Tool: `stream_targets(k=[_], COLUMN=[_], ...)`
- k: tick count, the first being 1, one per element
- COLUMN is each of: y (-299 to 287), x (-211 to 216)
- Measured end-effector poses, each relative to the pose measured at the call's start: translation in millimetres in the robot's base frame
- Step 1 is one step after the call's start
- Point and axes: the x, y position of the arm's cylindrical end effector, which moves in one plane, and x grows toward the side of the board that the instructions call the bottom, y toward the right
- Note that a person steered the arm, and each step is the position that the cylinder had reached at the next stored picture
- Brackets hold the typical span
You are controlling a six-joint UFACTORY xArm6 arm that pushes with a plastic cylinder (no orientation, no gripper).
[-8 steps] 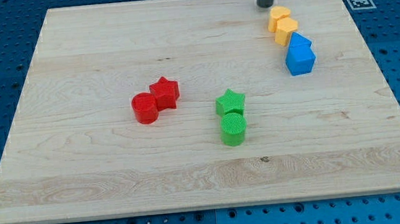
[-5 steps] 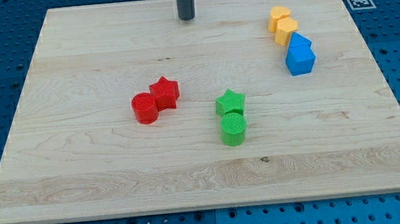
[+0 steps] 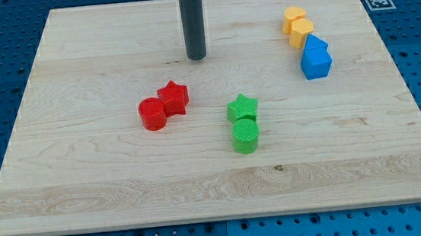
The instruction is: Move the red star diagonally top left to the green star
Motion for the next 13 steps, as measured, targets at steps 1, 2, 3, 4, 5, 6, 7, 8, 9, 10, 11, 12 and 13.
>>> stream_targets(k=[1,2,3,4,5,6,7,8,9,10,11,12,13], y=[0.0,-10.5,-14.9,5.1,25.9,30.9,17.2,-5.7,-23.9,-25.8,-22.9,-2.7,-1.8], x=[28.3,57.4,78.3,93.8,98.6,128.1,141.4,136.7,115.0,101.5,101.4,100.6,85.2])
